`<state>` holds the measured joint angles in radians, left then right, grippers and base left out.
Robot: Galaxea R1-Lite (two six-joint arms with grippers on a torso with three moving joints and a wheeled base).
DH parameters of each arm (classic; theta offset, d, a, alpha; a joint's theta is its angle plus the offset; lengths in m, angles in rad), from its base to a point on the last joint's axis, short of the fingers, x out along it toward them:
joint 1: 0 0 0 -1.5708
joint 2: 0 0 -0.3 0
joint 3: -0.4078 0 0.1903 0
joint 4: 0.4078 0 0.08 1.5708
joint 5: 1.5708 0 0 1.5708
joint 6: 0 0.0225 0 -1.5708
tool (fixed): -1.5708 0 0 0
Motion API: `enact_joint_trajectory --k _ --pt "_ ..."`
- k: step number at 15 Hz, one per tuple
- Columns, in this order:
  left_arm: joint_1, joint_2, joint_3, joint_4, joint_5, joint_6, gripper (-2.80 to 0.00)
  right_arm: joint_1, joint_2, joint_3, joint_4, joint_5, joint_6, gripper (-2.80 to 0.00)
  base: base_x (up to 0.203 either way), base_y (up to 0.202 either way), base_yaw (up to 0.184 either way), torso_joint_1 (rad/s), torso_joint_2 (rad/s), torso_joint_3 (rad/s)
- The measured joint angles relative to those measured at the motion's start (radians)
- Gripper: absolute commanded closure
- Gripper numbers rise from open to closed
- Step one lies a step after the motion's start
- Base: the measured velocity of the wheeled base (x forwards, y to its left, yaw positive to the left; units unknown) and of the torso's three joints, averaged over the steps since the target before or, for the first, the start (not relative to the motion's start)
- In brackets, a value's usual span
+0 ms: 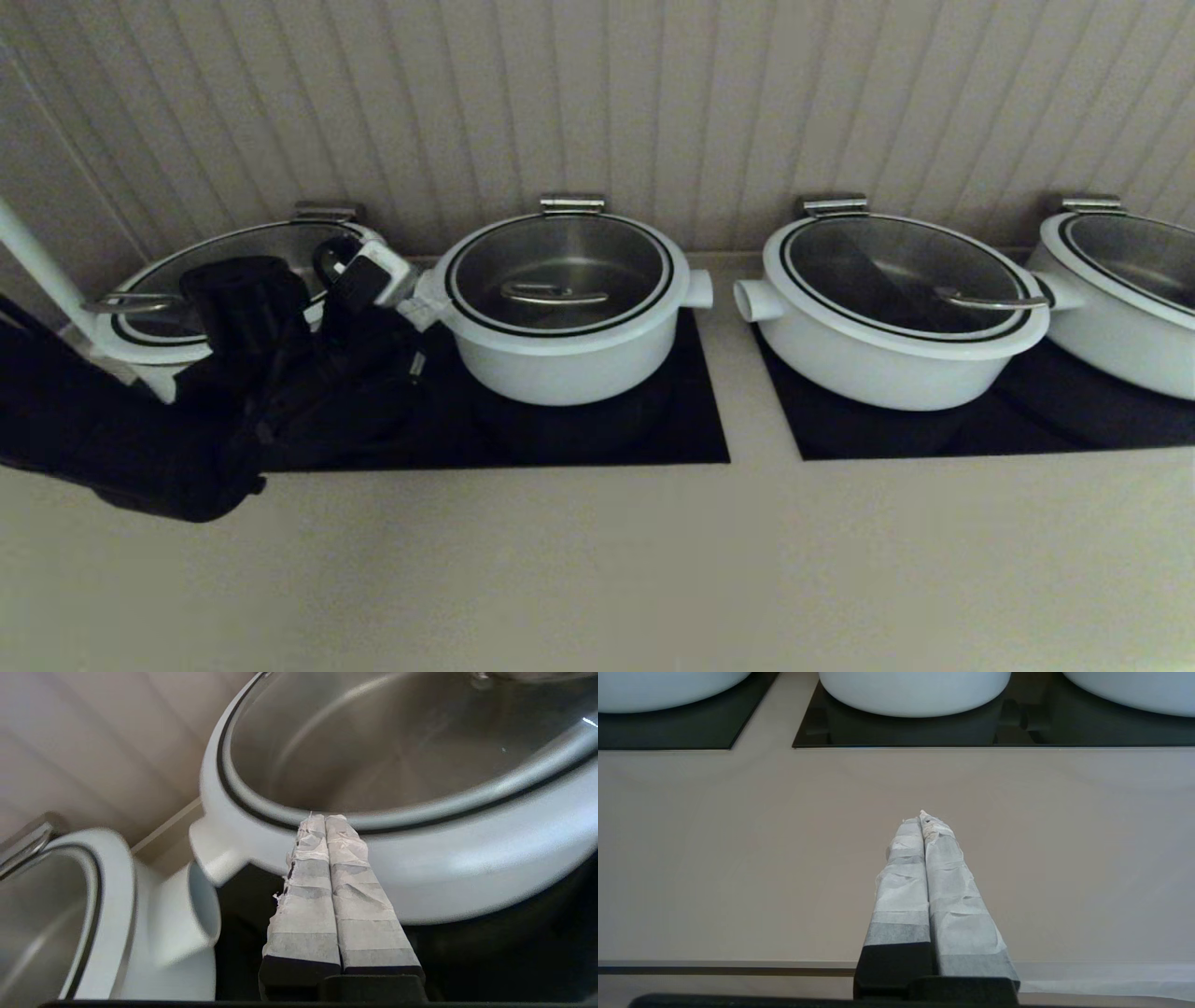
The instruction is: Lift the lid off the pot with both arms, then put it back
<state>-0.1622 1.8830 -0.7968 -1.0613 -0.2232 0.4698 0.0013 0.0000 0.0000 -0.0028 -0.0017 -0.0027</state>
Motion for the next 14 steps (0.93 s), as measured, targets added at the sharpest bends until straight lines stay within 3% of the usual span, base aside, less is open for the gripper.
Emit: enact_joint_trajectory --k 9,12,14 --pt "0.096 -0.275 0.233 -0.001 0.005 -0.013 0.0 0.0 0.0 0.0 0.0 0.0 0.0 0.0 0.0 0.0 0.0 0.0 0.0 0.0" --pt "0.105 -0.376 0.34 -0.003 0.08 -0.035 0.0 0.0 0.0 0.0 0.0 0.0 0.0 0.0 0.0 0.0 0.0 0.0 0.0 0.0" --pt "0.106 -0.45 0.424 -0.004 0.144 -0.087 0.0 0.0 0.0 0.0 0.0 0.0 0.0 0.0 0.0 0.0 0.0 0.0 0.0 0.0"
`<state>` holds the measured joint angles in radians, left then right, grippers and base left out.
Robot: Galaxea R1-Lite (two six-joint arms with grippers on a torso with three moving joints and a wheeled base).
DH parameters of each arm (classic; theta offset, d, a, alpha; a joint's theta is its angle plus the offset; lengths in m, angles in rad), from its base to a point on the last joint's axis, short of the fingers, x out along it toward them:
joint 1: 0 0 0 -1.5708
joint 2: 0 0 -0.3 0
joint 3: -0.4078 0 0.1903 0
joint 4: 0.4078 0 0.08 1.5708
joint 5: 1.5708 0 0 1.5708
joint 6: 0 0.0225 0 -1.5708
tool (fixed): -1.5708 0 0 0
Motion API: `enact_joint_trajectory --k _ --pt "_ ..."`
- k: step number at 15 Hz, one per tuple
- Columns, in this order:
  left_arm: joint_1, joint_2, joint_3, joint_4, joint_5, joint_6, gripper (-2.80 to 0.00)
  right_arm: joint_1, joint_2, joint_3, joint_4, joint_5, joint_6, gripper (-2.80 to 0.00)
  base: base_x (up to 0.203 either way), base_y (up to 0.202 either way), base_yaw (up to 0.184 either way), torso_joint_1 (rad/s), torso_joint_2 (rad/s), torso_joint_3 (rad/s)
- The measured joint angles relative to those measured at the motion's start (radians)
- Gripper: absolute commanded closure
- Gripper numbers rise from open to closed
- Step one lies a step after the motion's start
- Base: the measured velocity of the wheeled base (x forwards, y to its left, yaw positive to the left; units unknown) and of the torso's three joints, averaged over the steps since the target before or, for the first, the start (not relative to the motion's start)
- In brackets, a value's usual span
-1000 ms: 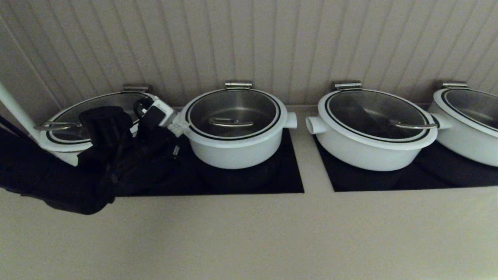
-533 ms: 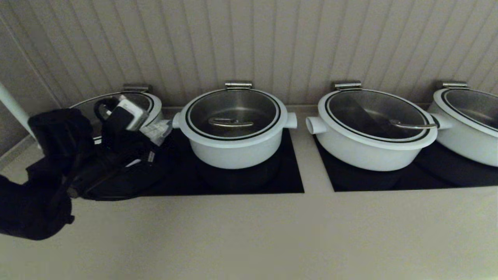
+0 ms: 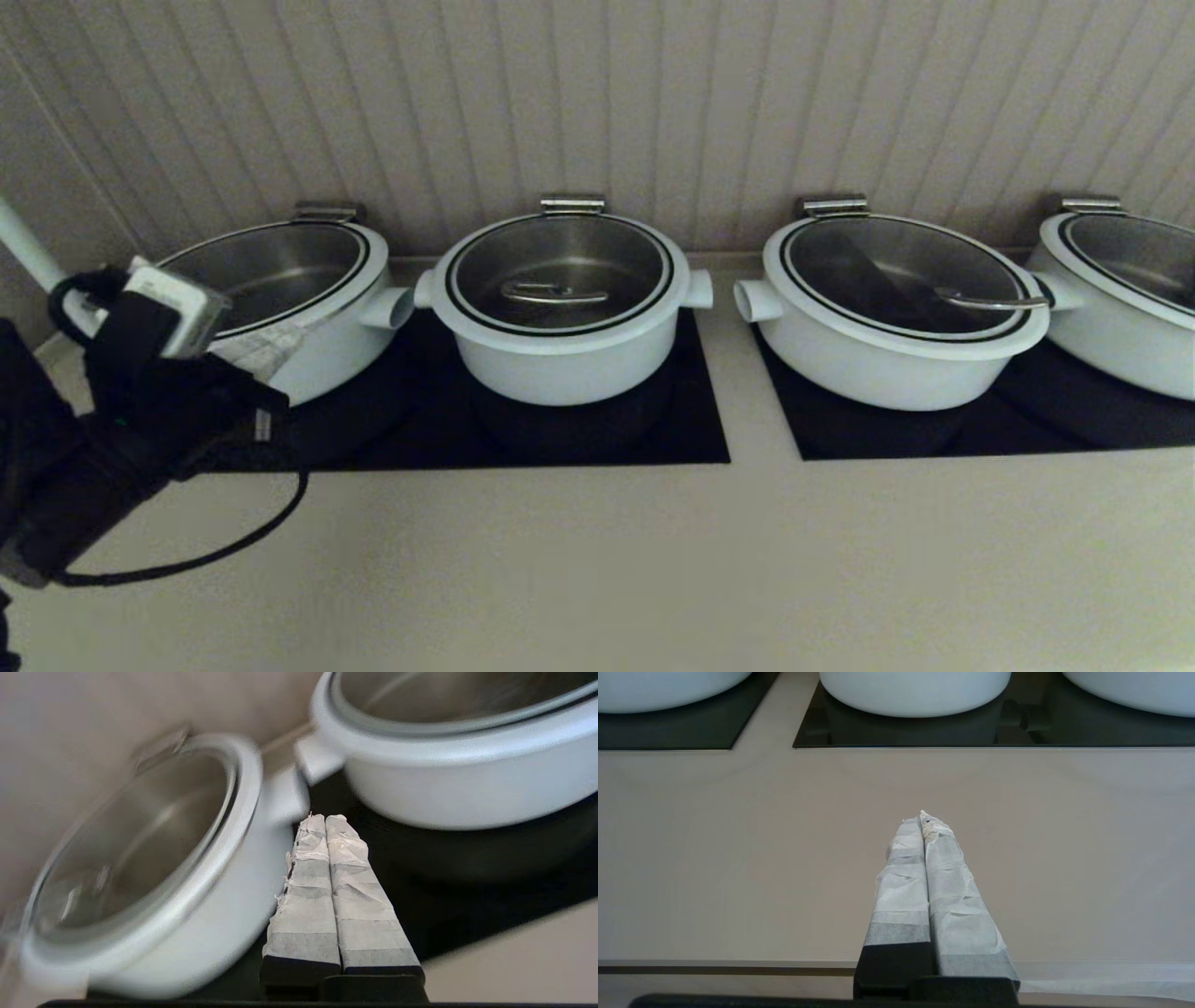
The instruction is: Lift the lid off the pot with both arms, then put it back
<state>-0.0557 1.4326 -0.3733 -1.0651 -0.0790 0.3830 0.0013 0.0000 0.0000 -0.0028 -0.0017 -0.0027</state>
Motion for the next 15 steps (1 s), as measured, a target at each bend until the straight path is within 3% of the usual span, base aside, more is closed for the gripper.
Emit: enact_joint_trajectory --k 4,9,12,15 --pt "0.001 -0.141 0.149 -0.001 0.099 -0.063 0.0 0.0 0.0 0.0 0.0 0.0 0.0 0.0 0.0 0.0 0.0 0.0 0.0 0.0" --pt "0.001 -0.344 0.323 0.029 0.105 -0.068 0.0 0.0 0.0 0.0 0.0 0.0 0.0 0.0 0.0 0.0 0.0 0.0 0.0 0.0" --pt "0.001 -0.533 0.36 0.189 0.103 -0.1 0.0 0.0 0.0 0.0 0.0 0.0 0.0 0.0 0.0 0.0 0.0 0.0 0.0 0.0" --pt "0.014 -0.768 0.37 0.436 0.102 -0.151 0.0 0.0 0.0 0.0 0.0 0.0 0.0 0.0 0.0 0.0 0.0 0.0 0.0 0.0"
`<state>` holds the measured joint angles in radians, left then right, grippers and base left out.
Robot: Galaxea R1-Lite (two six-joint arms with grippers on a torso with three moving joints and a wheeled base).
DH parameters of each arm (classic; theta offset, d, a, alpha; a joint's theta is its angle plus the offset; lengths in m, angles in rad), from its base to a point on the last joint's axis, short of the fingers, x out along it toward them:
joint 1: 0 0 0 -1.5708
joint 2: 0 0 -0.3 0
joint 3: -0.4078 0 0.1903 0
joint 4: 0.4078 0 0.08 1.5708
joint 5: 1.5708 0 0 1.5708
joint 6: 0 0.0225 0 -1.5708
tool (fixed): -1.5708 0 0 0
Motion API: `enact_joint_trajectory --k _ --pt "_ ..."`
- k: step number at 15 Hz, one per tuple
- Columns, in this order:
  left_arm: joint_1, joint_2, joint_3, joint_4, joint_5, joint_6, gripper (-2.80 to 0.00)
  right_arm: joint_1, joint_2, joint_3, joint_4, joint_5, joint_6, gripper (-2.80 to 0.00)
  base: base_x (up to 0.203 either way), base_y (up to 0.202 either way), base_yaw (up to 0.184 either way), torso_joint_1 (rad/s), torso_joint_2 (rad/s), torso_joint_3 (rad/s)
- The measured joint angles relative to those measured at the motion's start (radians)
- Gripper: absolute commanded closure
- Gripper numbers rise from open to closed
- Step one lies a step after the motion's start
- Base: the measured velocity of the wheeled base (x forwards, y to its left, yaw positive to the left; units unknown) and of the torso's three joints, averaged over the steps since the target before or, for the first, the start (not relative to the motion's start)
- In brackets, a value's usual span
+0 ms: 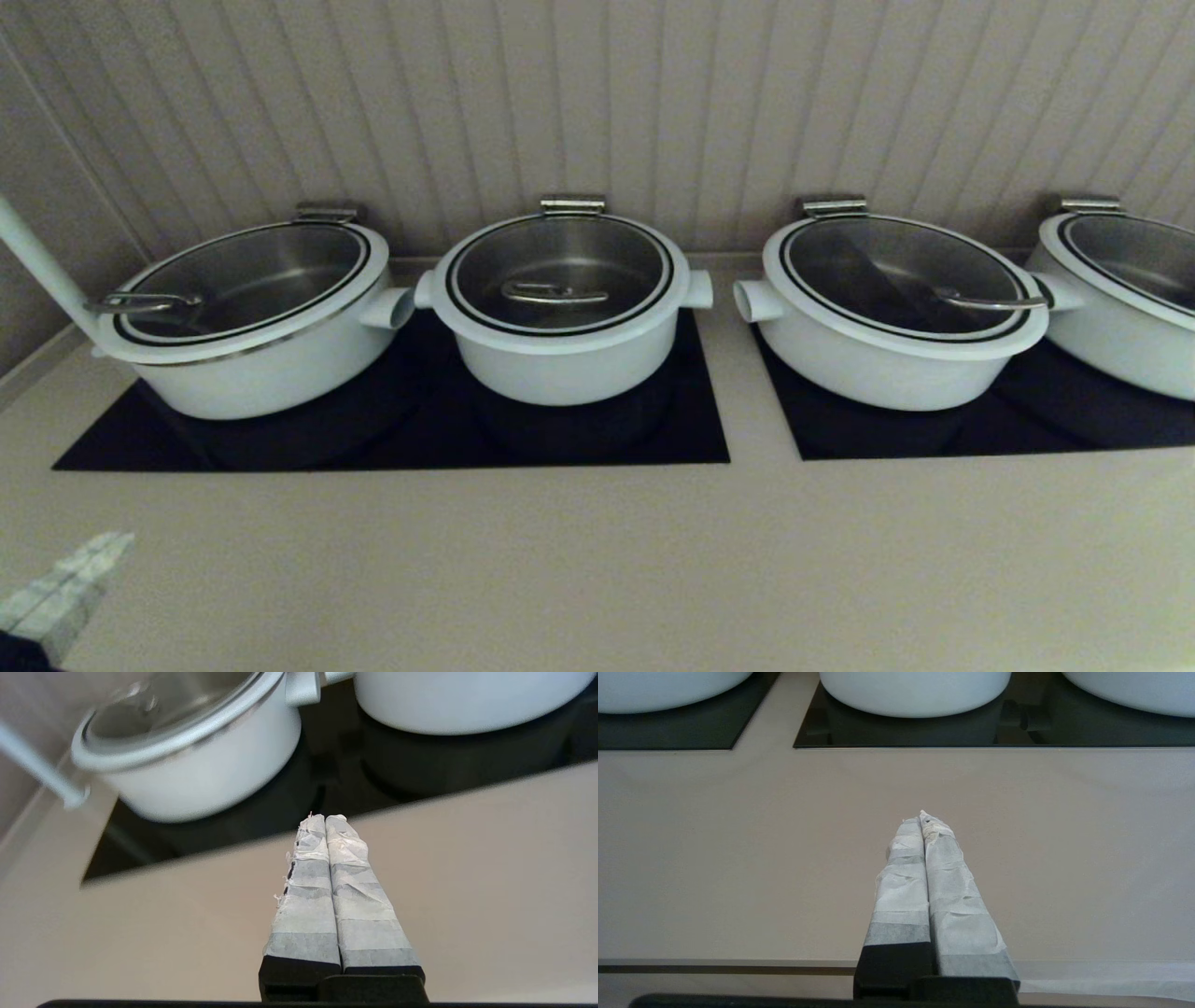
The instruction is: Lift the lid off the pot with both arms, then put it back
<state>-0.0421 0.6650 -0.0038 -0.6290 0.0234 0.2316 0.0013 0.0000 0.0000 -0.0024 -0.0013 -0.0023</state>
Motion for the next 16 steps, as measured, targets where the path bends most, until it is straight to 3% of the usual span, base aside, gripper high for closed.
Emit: enact_joint_trajectory --k 5,7,11,16 --pt "0.068 -0.343 0.003 0.473 -0.004 -0.067 0.0 0.0 0.0 0.0 0.0 0.0 0.0 0.0 0.0 0.0 0.0 0.0 0.0 0.0" --pt "0.069 -0.43 0.003 0.576 -0.024 -0.08 0.0 0.0 0.0 0.0 0.0 -0.001 0.0 0.0 0.0 0.0 0.0 0.0 0.0 0.0" --pt "0.051 -0.598 -0.001 0.653 -0.054 -0.089 0.0 0.0 0.0 0.0 0.0 0.0 0.0 0.0 0.0 0.0 0.0 0.0 0.0 0.0" --pt "0.046 -0.659 -0.002 0.657 -0.058 -0.1 0.0 0.0 0.0 0.0 0.0 0.0 0.0 0.0 0.0 0.0 0.0 0.0 0.0 0.0"
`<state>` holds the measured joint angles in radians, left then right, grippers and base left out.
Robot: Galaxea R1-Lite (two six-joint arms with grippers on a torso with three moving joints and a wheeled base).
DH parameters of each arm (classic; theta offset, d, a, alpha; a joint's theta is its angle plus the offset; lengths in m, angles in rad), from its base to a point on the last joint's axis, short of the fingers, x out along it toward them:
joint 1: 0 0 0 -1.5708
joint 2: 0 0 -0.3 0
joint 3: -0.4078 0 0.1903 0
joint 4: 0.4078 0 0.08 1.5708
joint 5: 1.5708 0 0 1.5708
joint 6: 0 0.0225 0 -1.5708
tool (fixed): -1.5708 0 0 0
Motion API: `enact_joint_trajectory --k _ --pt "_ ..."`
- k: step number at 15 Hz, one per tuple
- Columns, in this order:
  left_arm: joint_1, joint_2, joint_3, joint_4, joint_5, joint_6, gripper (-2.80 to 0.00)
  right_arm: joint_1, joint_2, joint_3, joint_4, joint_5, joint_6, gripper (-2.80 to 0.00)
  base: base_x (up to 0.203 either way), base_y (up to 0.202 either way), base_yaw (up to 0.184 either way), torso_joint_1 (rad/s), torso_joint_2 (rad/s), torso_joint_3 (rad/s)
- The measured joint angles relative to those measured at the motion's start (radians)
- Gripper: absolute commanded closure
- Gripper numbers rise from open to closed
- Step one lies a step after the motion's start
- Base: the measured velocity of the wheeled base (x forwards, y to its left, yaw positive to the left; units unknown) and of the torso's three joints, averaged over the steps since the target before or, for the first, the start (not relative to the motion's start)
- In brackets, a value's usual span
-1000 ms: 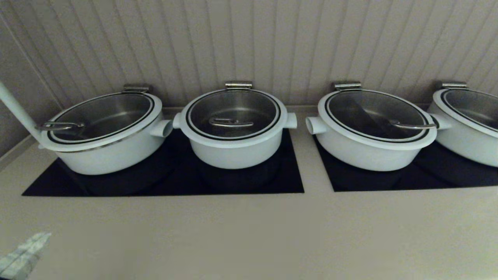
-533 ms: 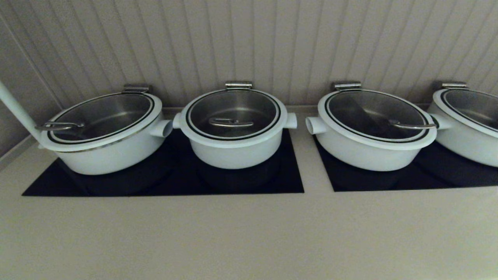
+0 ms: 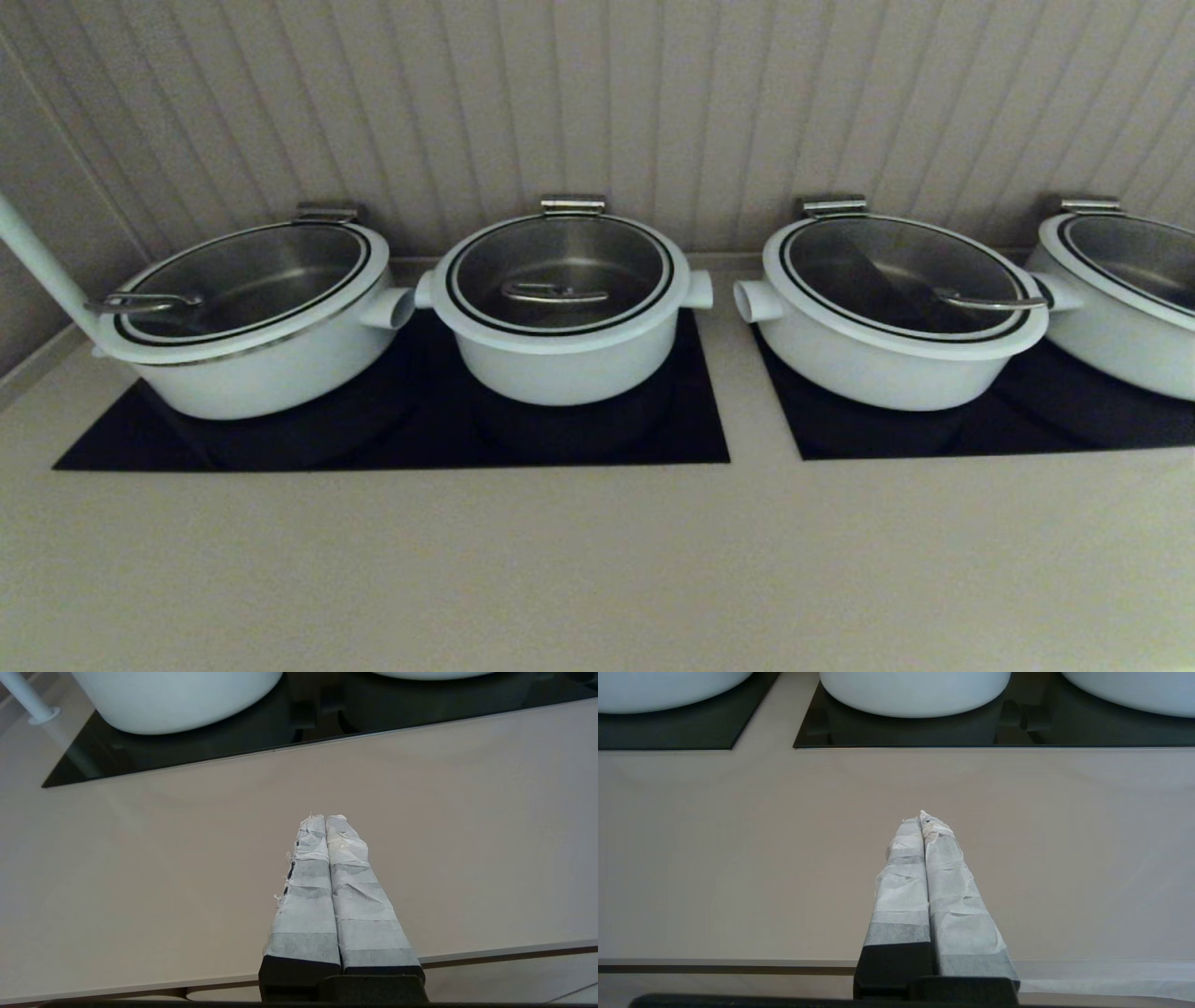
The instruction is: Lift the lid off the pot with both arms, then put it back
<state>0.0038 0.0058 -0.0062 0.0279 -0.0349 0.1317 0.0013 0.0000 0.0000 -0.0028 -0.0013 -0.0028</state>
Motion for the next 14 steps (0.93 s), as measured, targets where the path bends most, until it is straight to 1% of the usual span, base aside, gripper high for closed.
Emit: enact_joint_trajectory --k 2,9,11,13,14 --pt "0.0 -0.003 0.0 -0.001 -0.001 0.006 0.0 0.0 0.0 0.0 0.0 0.0 0.0 0.0 0.0 0.0 0.0 0.0 0.0 0.0" --pt "0.0 -0.004 0.001 -0.002 0.004 -0.005 0.0 0.0 0.0 0.0 0.0 0.0 0.0 0.0 0.0 0.0 0.0 0.0 0.0 0.0" --pt "0.0 -0.004 0.001 -0.002 0.005 -0.033 0.0 0.0 0.0 0.0 0.0 0.0 -0.003 0.0 0.0 0.0 0.0 0.0 0.0 0.0" --pt "0.0 -0.004 0.001 -0.002 0.006 -0.088 0.0 0.0 0.0 0.0 0.0 0.0 -0.001 0.0 0.0 0.0 0.0 0.0 0.0 0.0" --pt "0.0 -0.004 0.001 -0.002 0.007 -0.099 0.0 0.0 0.0 0.0 0.0 0.0 0.0 0.0 0.0 0.0 0.0 0.0 0.0 0.0"
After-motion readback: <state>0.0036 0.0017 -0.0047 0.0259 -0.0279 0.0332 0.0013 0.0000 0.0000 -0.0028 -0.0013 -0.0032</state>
